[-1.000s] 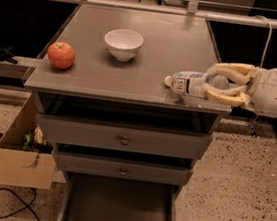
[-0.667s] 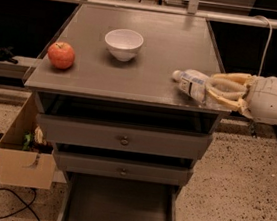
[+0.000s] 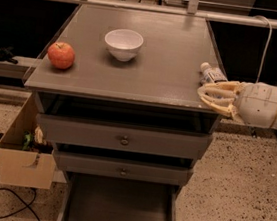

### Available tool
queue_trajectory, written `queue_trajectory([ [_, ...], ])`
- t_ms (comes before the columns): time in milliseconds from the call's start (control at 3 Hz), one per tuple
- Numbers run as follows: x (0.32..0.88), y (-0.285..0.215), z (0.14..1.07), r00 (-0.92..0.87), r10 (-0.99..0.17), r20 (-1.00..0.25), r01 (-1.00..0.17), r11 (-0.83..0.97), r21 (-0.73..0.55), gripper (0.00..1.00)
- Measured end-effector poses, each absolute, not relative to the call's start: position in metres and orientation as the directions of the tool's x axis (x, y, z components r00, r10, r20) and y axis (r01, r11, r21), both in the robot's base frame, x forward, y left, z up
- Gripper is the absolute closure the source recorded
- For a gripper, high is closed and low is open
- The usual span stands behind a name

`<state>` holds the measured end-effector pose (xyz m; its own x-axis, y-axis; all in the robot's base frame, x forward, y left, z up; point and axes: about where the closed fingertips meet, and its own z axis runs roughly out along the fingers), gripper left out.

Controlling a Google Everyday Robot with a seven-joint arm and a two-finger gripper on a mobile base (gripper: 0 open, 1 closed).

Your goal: Pick blue plastic bottle from bottom drawer and place on counter

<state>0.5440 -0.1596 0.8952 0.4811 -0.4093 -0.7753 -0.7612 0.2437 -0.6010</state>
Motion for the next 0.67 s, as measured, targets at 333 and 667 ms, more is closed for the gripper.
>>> queue_trajectory([
  [333,0.5444,-0.1597,0.8941,0.479,-0.412,-0.775,-0.762,0.243,-0.601,0.76],
  [667,0.5444,-0.1597,0.8941,0.479,-0.412,-0.775,-0.762,0.243,-0.601,0.53],
])
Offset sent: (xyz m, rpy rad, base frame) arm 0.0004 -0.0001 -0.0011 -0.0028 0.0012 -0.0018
